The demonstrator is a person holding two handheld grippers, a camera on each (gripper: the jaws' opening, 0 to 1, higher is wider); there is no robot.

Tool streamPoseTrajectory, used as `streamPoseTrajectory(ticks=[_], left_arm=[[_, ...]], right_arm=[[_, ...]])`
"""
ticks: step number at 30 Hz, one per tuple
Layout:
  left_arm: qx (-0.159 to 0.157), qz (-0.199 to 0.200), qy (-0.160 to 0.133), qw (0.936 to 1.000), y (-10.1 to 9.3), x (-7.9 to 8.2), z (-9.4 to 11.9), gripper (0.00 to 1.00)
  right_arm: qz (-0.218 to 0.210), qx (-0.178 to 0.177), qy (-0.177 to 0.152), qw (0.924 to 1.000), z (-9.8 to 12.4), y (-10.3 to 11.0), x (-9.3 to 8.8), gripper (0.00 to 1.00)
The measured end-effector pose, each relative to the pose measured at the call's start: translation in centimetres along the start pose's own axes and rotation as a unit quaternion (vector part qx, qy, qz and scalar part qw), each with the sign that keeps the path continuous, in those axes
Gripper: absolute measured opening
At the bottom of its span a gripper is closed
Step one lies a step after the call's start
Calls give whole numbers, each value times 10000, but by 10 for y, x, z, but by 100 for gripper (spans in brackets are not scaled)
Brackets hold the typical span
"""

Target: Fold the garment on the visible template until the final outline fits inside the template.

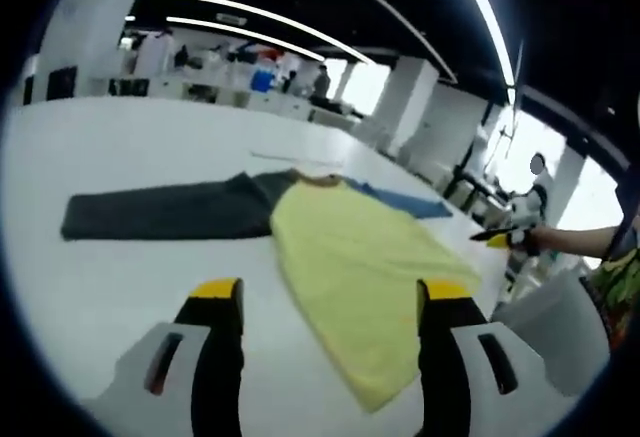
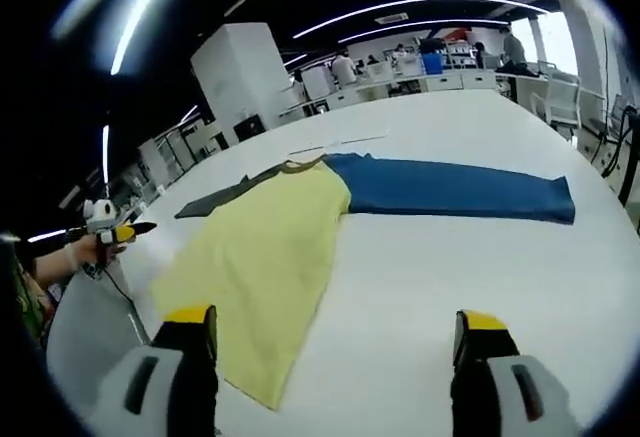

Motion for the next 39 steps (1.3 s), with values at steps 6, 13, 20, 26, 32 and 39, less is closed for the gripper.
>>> streamPoseTrajectory(ticks=[6,13,20,26,32,39], left_arm=[[50,11,-19,10000,-1,3,0,64],[90,81,-34,9999,-1,6,1,61],[219,125,-133,9996,0,5,5,58],[343,227,-103,9991,2,-1,10,56],[419,273,-126,9987,4,-1,13,54],[489,328,-110,9982,8,-5,14,52]], right_arm=[[-417,-782,-615,9942,8,-55,35,95],[-722,-1776,-713,9789,11,-129,61,95],[-1068,-2177,-760,9672,2,-153,65,79],[-1185,-2473,-805,9583,-5,-159,69,65],[-1484,-2707,-776,9480,-3,-166,64,40],[-1612,-2775,-879,9430,-3,-169,68,35]])
Point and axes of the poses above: the point that each gripper's makers call its tool centre point, and the gripper's own axes: z roughly backward along the fingers, y roughly to its left, x roughly out of its top, the point moved 6 cm from there along z, roughly backward along the fingers
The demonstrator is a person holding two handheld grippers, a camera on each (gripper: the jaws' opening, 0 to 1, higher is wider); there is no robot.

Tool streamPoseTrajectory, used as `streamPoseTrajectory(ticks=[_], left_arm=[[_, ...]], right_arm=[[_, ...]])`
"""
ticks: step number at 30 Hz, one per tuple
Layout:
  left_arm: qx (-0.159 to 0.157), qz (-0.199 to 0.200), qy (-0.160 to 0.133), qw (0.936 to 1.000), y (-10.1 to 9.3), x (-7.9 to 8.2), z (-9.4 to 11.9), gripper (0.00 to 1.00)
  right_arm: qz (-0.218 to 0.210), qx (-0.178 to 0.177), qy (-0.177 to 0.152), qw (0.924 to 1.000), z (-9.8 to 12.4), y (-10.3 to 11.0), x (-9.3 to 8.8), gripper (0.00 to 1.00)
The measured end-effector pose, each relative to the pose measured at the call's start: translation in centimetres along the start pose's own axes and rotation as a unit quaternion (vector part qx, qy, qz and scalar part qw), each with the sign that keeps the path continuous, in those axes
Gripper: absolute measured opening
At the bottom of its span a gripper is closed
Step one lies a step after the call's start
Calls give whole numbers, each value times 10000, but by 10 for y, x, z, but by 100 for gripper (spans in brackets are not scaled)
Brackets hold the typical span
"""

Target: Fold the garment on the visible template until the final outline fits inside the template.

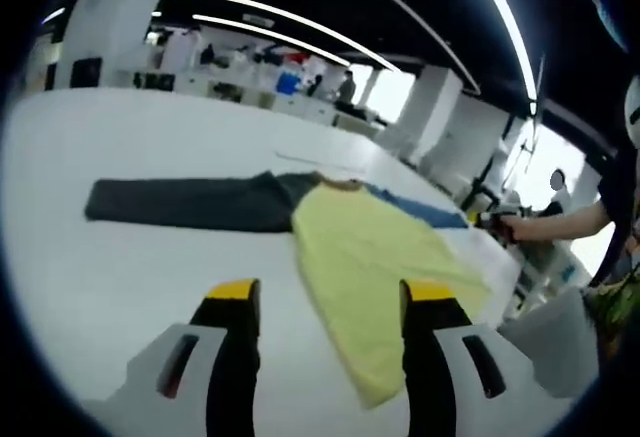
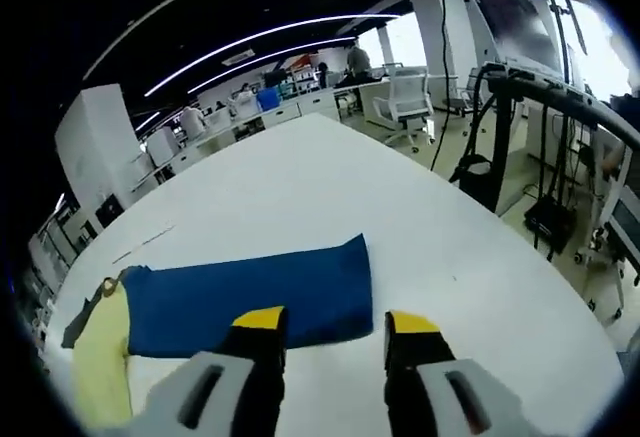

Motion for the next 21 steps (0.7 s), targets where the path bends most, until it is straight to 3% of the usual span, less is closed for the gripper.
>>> streamPoseTrajectory(ticks=[7,14,17,21], left_arm=[[35,4,1,10000,0,-2,3,51],[117,55,-50,9999,2,-2,7,49],[131,65,-68,9999,2,-2,9,48],[165,102,-69,9998,2,-3,10,48]], right_arm=[[-309,-48,95,9995,-6,-3,-4,22],[-101,-195,140,9997,-11,-10,-4,13],[-363,-203,151,9990,-12,-11,-3,9],[-272,-221,152,9993,-10,-11,-3,0]])
Point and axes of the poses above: the point that each gripper's makers call its tool centre point, and the gripper's own axes: z roughly backward along the fingers, y roughly to its left, x roughly out of its top, the point moved 6 cm from there along z, roughly backward along the fingers
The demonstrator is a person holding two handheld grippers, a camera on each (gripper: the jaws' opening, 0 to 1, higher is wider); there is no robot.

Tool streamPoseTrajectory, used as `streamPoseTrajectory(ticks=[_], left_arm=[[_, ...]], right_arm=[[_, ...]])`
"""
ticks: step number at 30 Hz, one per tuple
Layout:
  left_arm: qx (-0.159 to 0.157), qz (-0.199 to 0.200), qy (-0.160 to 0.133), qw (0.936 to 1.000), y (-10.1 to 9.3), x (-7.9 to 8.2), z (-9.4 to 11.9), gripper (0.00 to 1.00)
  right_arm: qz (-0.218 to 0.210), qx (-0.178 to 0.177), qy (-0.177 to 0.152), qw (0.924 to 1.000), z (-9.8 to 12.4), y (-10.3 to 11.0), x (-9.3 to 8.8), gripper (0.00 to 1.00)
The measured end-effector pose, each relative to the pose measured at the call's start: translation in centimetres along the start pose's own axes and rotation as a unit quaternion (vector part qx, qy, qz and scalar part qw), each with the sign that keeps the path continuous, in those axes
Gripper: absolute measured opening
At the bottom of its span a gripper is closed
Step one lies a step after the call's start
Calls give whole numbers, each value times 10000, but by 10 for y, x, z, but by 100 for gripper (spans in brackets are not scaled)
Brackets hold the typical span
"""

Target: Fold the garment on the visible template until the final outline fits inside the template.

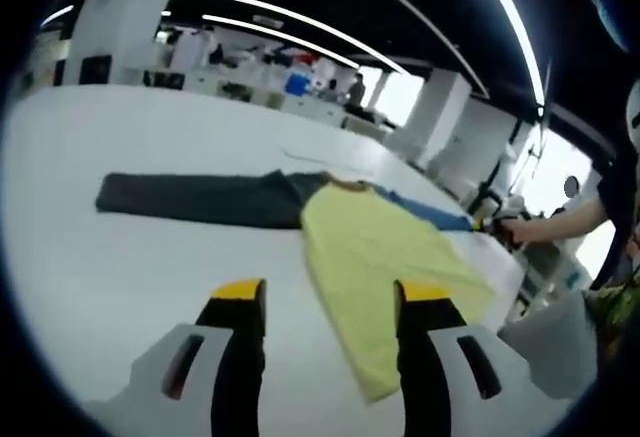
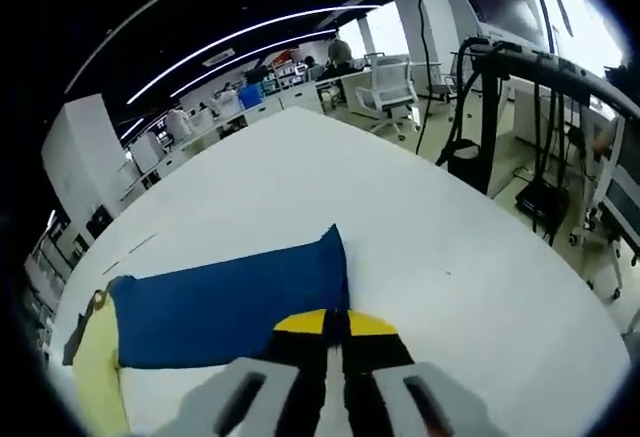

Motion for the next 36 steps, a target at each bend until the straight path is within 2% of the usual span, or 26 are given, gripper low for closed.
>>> streamPoseTrajectory(ticks=[7,16,19,20,21,23,27,36], left_arm=[[-28,-33,-11,10000,-2,2,-2,47],[-81,-112,-112,9998,-3,10,-2,46],[-107,-108,-152,9998,-4,12,-2,45],[-107,-111,-170,9997,-4,12,-2,45],[-104,-114,-187,9997,-4,12,-1,45],[-124,-87,-256,9996,-5,14,-1,44],[-149,-91,-339,9993,-5,17,1,44],[-153,-99,-484,9987,-2,25,9,44]], right_arm=[[-162,188,-141,9996,5,6,8,0],[86,462,-323,9984,17,18,32,0],[244,711,-447,9962,23,32,44,0],[148,985,-437,9941,25,43,48,0],[124,1112,-463,9926,26,49,52,0],[391,1272,-536,9897,29,65,62,0],[613,1639,-536,9831,32,99,71,0],[1165,2368,-305,9641,29,164,65,0]])
Point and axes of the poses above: the point that each gripper's makers call its tool centre point, and the gripper's own axes: z roughly backward along the fingers, y roughly to its left, x roughly out of its top, the point moved 6 cm from there along z, roughly backward along the fingers
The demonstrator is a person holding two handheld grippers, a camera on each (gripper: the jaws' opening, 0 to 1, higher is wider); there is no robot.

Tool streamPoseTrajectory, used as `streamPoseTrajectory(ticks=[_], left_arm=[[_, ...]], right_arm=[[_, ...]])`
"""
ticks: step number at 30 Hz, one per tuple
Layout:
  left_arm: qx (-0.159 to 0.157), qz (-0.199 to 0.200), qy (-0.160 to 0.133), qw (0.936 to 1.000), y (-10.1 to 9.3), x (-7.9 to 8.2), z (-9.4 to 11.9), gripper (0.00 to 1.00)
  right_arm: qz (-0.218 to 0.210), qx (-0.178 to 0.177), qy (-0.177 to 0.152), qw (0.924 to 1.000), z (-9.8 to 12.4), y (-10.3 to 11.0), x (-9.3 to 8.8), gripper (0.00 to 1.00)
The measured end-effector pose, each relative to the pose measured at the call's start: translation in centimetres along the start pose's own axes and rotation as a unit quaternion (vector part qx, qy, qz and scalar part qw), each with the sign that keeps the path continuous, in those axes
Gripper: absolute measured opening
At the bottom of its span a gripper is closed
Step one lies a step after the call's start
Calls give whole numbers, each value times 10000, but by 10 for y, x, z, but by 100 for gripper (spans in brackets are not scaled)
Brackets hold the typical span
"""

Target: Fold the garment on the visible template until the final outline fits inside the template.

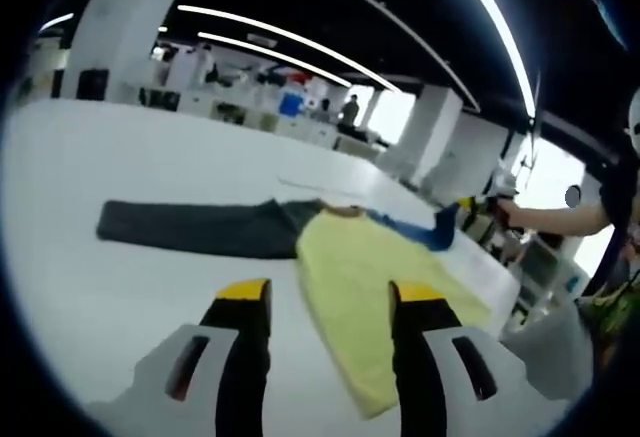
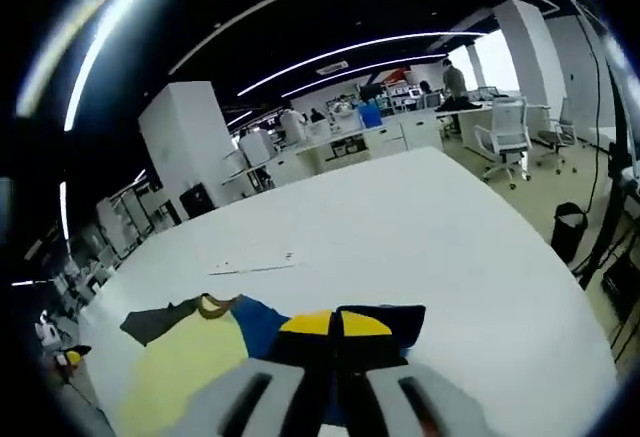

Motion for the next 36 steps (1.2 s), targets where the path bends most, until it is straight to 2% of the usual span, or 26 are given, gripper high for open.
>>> streamPoseTrajectory(ticks=[6,12,21,36], left_arm=[[60,-39,25,10000,6,4,3,42],[28,-74,-169,9998,5,14,1,43],[12,-63,-253,9997,6,15,4,42],[102,14,-325,9994,11,13,14,41]], right_arm=[[239,604,125,9978,-28,39,5,0],[387,1074,195,9933,-54,83,4,0],[436,1657,292,9848,-78,142,-5,0],[483,2497,293,9667,-110,240,-5,0]])
Point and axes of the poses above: the point that each gripper's makers call its tool centre point, and the gripper's own axes: z roughly backward along the fingers, y roughly to its left, x roughly out of its top, the point moved 6 cm from there along z, roughly backward along the fingers
